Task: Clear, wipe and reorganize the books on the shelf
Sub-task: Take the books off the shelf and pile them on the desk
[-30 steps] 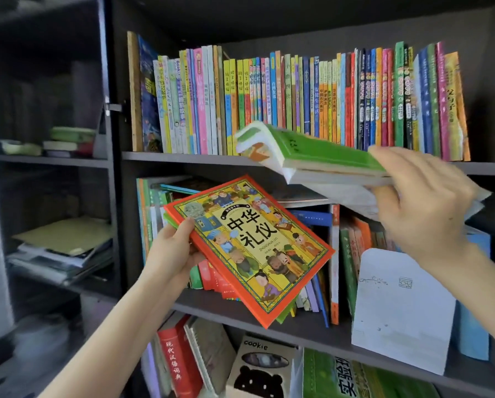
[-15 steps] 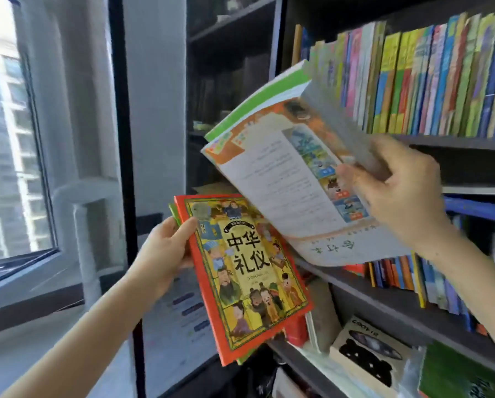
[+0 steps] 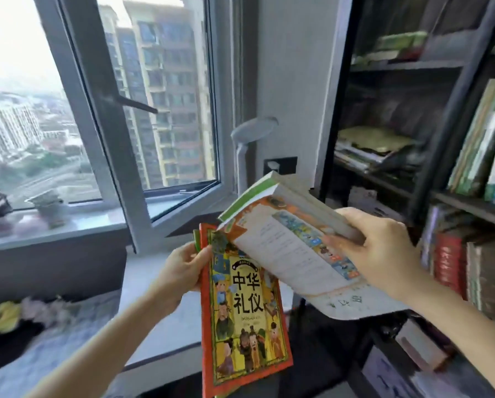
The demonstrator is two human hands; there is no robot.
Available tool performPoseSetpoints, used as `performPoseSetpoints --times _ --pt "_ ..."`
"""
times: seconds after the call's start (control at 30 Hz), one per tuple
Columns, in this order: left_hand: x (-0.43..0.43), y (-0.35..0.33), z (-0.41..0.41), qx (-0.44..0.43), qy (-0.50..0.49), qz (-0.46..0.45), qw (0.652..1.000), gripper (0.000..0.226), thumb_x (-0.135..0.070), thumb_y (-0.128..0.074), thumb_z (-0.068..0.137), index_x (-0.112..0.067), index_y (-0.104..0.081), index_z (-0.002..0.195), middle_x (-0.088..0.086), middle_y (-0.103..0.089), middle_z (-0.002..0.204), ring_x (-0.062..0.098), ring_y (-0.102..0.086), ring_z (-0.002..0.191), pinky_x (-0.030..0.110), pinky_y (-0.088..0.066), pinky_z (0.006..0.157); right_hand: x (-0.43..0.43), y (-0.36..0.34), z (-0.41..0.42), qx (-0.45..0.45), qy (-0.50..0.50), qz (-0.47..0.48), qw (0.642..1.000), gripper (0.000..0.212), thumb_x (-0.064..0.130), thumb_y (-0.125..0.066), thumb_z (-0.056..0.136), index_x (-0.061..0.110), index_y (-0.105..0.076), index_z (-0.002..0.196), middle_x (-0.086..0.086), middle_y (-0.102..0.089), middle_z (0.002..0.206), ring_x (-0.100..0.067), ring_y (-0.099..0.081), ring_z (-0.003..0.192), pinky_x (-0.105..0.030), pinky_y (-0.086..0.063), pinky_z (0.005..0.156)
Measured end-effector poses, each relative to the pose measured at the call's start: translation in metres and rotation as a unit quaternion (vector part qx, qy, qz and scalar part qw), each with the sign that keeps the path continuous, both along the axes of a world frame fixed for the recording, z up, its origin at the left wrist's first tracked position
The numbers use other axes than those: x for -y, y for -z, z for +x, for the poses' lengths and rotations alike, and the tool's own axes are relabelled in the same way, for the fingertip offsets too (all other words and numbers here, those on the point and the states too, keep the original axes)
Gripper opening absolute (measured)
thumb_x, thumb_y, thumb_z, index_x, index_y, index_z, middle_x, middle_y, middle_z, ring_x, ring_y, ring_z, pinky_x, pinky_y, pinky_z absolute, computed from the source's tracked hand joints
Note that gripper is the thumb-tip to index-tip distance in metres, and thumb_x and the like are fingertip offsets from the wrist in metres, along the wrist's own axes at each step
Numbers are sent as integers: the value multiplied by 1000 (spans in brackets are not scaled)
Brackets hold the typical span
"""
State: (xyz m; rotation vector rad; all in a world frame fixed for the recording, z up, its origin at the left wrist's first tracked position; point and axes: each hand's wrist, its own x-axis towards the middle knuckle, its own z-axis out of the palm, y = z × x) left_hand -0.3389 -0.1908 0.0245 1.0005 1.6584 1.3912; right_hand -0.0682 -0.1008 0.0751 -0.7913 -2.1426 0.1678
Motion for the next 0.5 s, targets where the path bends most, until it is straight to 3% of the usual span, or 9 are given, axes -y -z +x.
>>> performPoseSetpoints --times 0.1,0.23,0.33,0.43,0.5 --pt "26 29 -46 -23 -20 -55 998 17 -25 -47 100 -16 -61 98 2 -73 77 12 -71 63 24 -55 51 16 34 -46 5 -18 -48 999 22 27 -77 79 30 -69 100 17 -67 68 -2 -63 64 -12 -42 57" --pt "44 72 -88 -39 -58 -112 991 16 -25 -47 99 -15 -60 97 3 -73 75 14 -71 61 24 -54 49 24 72 -93 37 -36 -118 992 21 25 -76 81 27 -69 100 14 -69 71 -6 -65 68 -30 -51 60" --pt "42 102 -107 -36 -79 -137 987 19 -24 -47 100 -10 -60 99 5 -71 73 14 -68 55 26 -54 47 17 96 -117 46 -39 -138 989 22 23 -76 81 29 -70 101 18 -66 69 -5 -63 66 -27 -49 59" --pt "30 133 -127 -9 -126 -163 978 23 -27 -46 100 -8 -59 100 12 -70 80 19 -67 60 35 -58 56 1 115 -140 41 -38 -146 988 23 23 -77 79 27 -71 101 16 -66 65 -6 -62 72 -27 -48 58" --pt "17 154 -142 35 -154 -178 971 26 -28 -46 100 -6 -58 99 11 -71 78 18 -68 59 31 -57 53 -19 129 -156 31 -48 -145 988 21 22 -77 79 26 -71 99 19 -64 62 -7 -61 72 -28 -46 56"
